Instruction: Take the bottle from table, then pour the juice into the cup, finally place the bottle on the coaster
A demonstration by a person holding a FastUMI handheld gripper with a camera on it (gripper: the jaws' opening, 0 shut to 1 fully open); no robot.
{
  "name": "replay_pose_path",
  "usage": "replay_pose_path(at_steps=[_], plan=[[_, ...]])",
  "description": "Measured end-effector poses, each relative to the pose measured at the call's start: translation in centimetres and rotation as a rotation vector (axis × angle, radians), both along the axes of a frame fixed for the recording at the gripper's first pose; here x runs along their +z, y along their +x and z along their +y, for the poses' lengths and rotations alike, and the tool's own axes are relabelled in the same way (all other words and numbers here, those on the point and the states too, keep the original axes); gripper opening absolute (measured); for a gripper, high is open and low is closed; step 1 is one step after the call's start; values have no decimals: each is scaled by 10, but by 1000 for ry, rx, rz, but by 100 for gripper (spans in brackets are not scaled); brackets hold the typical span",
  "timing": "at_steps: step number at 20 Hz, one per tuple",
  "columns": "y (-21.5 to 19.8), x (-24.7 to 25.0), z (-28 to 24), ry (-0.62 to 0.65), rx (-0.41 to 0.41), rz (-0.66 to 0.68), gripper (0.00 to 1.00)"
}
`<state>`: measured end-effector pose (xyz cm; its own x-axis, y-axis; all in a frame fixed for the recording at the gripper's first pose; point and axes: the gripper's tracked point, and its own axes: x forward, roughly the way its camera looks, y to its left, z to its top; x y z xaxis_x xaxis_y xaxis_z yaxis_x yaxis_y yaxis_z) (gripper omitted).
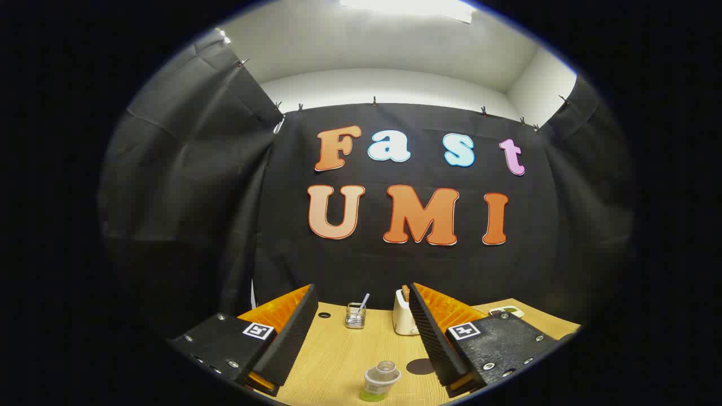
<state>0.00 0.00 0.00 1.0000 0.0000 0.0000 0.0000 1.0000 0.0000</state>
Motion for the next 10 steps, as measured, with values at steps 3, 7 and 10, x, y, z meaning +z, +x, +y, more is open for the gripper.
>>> replay_pose_path(at_steps=[3,7,10], plan=[[1,2,3,-3,4,-6,96],[1,-3,4,-9,1,6,96],[2,0,5,-9,3,-2,96]])
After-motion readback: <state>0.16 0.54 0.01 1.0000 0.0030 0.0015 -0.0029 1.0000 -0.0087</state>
